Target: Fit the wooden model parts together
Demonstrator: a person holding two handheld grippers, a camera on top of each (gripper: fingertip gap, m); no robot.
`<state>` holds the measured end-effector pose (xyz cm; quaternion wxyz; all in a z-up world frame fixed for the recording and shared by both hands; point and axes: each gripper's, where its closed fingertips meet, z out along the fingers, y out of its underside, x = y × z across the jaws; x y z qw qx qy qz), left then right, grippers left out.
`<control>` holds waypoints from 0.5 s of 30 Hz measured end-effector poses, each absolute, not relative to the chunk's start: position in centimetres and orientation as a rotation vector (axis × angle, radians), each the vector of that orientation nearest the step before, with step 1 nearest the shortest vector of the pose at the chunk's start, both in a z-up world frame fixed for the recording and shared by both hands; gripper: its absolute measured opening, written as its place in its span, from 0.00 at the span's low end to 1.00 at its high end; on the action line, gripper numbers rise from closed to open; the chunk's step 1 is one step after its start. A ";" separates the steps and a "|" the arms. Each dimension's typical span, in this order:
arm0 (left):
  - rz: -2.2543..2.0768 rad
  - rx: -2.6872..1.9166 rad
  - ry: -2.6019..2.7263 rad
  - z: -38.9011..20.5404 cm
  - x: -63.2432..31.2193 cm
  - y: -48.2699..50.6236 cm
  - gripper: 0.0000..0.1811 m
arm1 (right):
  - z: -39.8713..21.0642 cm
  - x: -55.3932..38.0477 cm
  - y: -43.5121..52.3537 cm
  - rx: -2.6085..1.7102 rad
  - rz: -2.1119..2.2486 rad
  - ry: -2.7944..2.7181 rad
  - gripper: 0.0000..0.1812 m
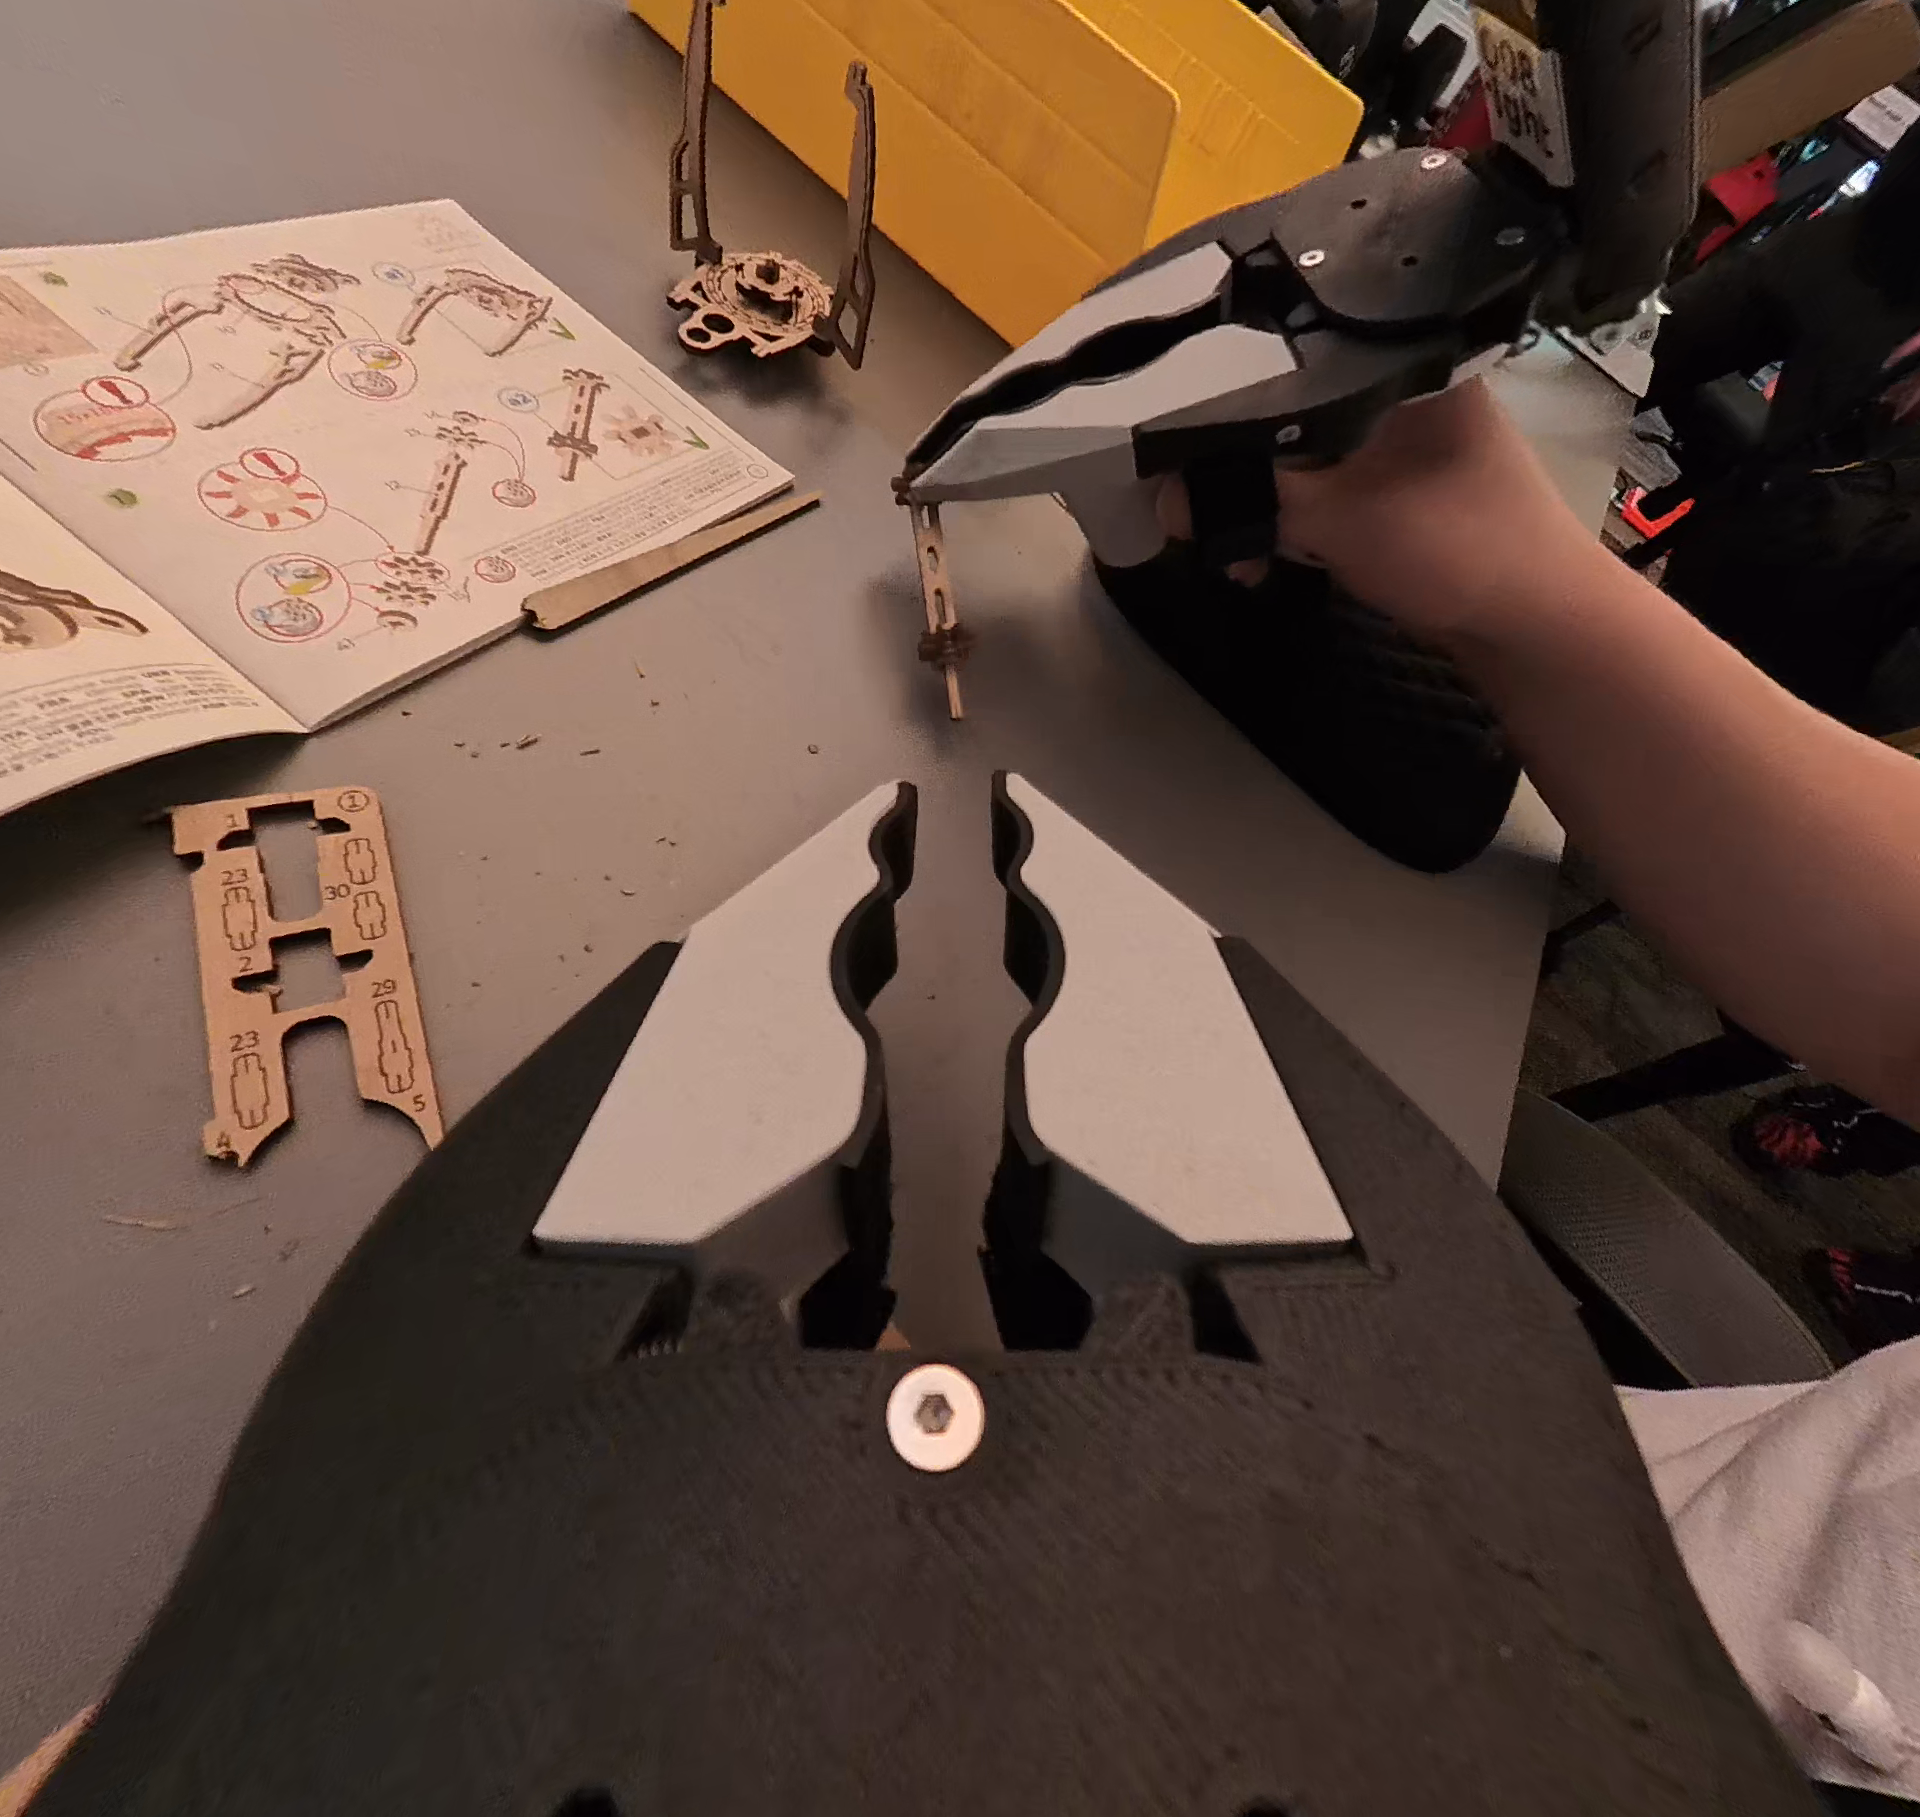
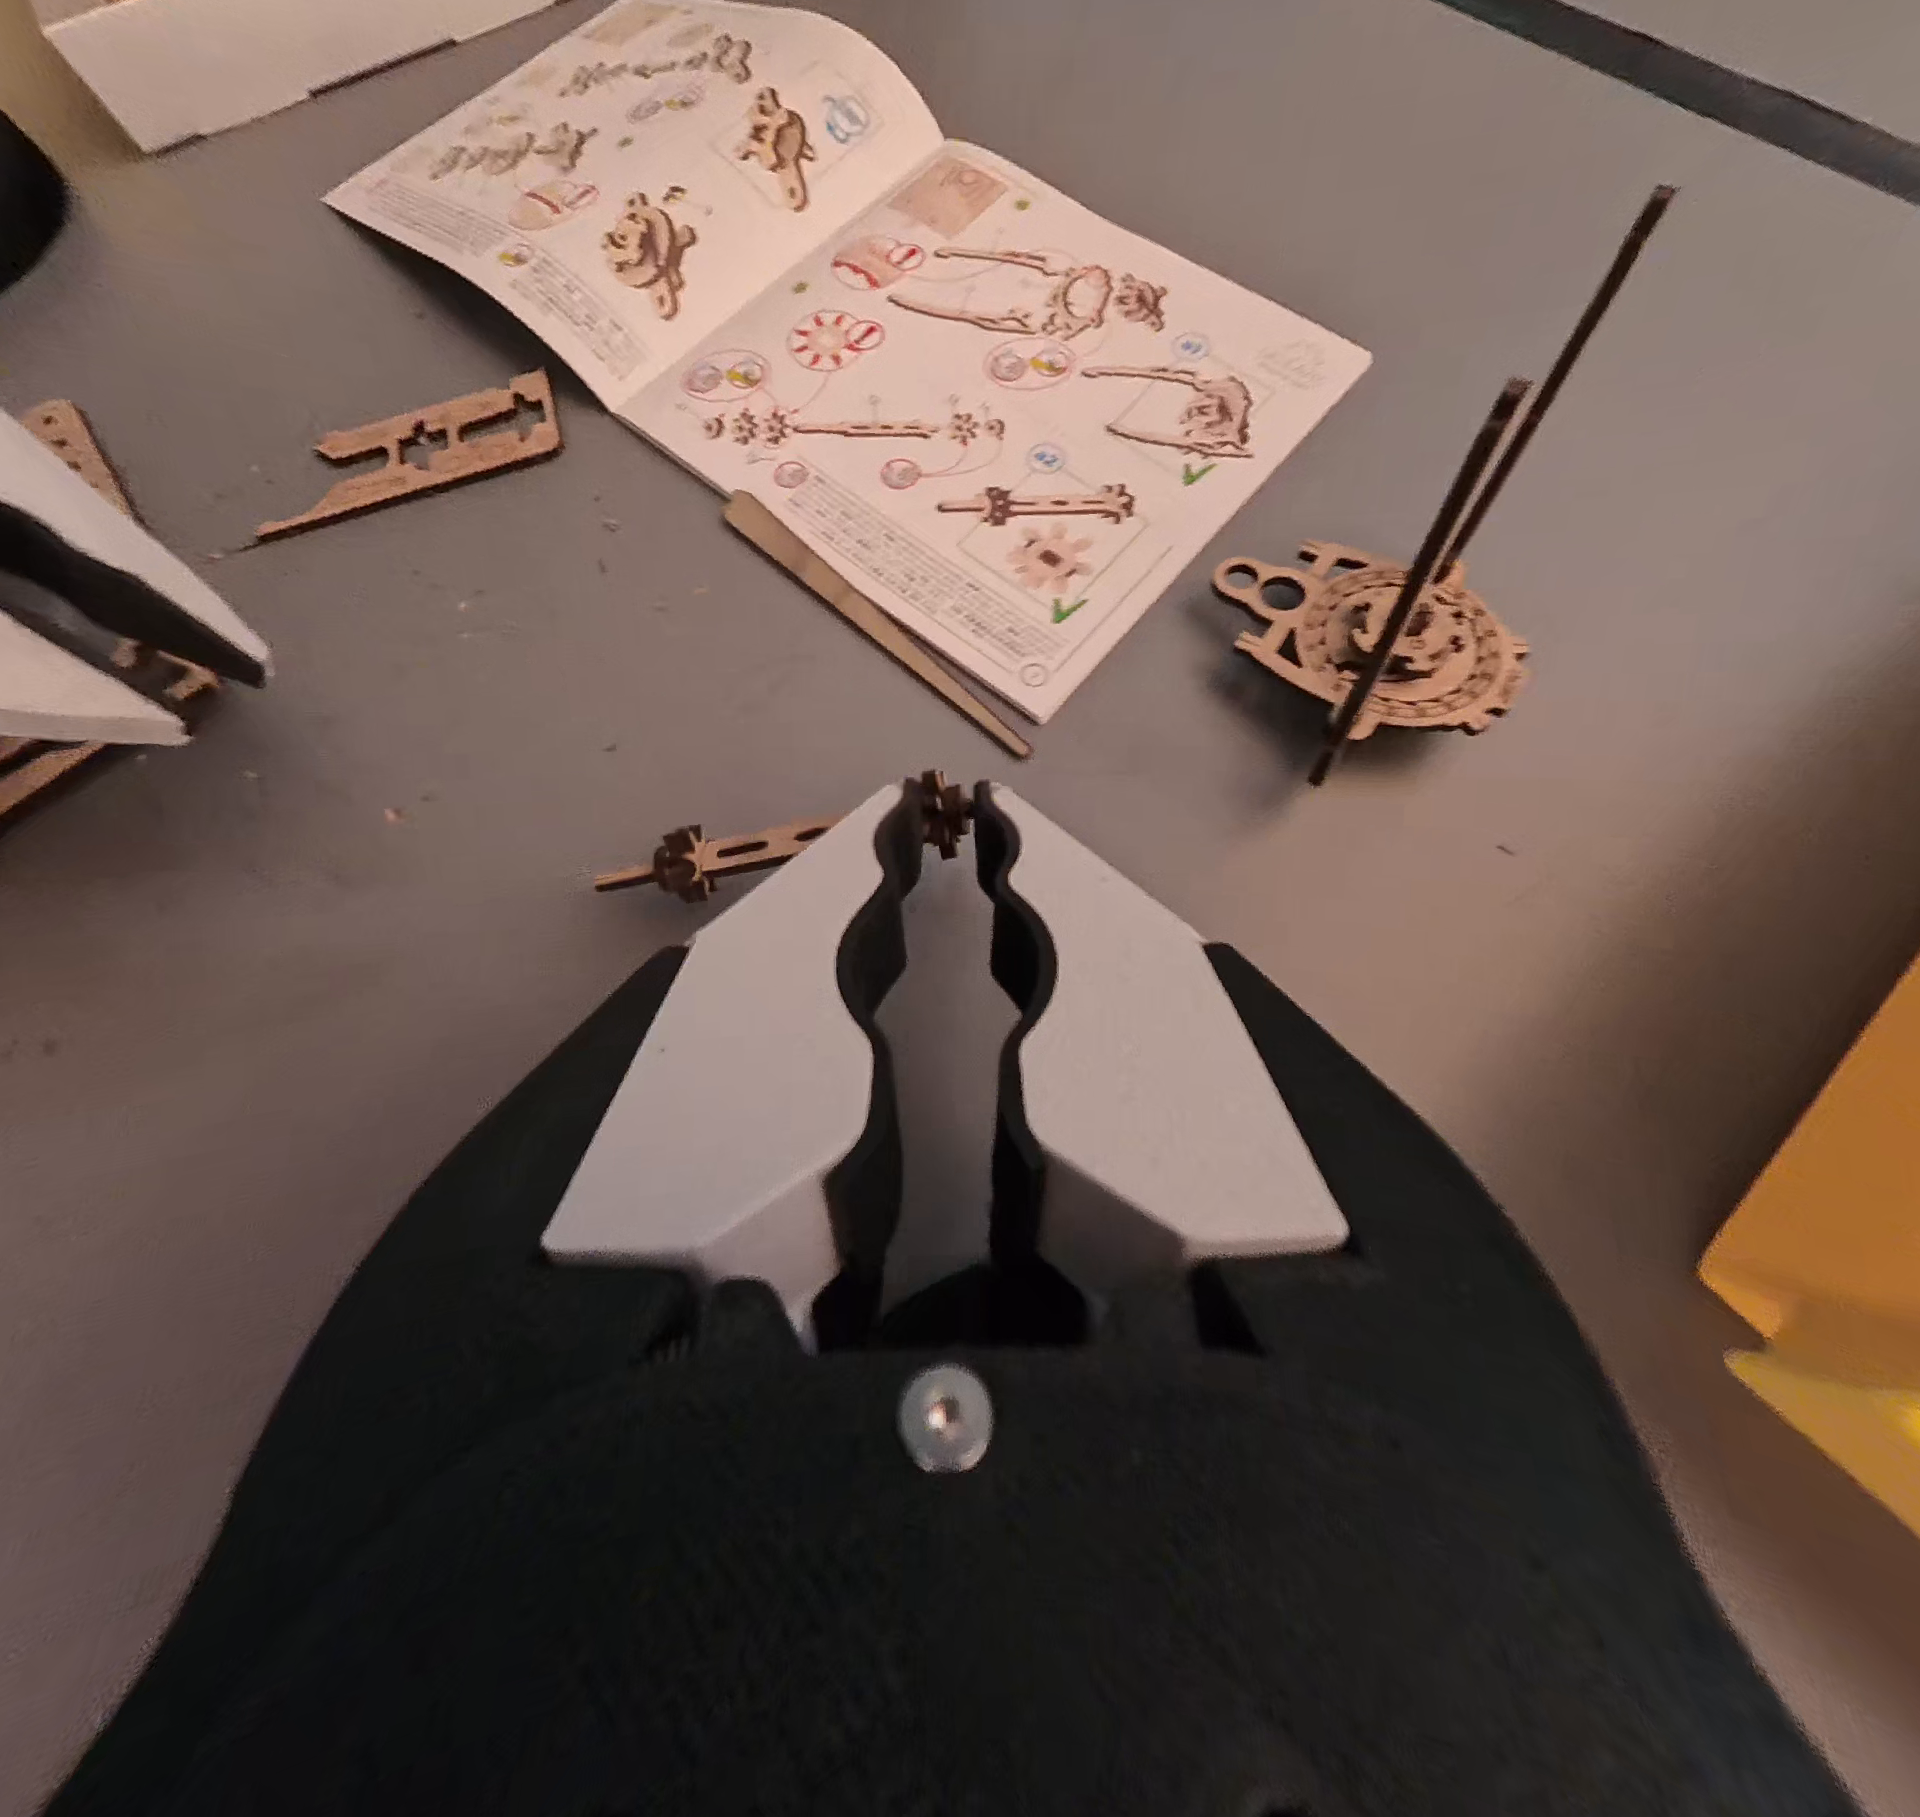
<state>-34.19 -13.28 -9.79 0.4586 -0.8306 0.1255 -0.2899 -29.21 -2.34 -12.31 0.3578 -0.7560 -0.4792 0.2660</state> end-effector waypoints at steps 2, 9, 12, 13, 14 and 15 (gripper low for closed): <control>-0.713 -2.048 0.310 -9.8 -34.2 -13.2 0.07 | -12.8 -28.9 -1.8 -1.953 0.628 -1.270 0.04; -0.709 -2.057 0.305 -10.0 -34.2 -13.0 0.07 | -13.5 -28.6 -1.6 -1.961 0.590 -1.311 0.04; -0.714 -2.059 0.301 -10.1 -34.2 -12.9 0.07 | -13.4 -28.5 -1.6 -1.964 0.611 -1.304 0.06; -0.713 -2.059 0.300 -10.1 -34.2 -12.9 0.07 | -13.3 -28.5 -1.6 -1.962 0.620 -1.297 0.07; -0.712 -2.059 0.300 -10.2 -34.2 -12.9 0.07 | -13.2 -28.5 -1.6 -1.963 0.629 -1.293 0.07; -0.711 -2.060 0.300 -10.2 -34.2 -12.9 0.07 | -13.2 -28.4 -1.6 -1.964 0.636 -1.287 0.08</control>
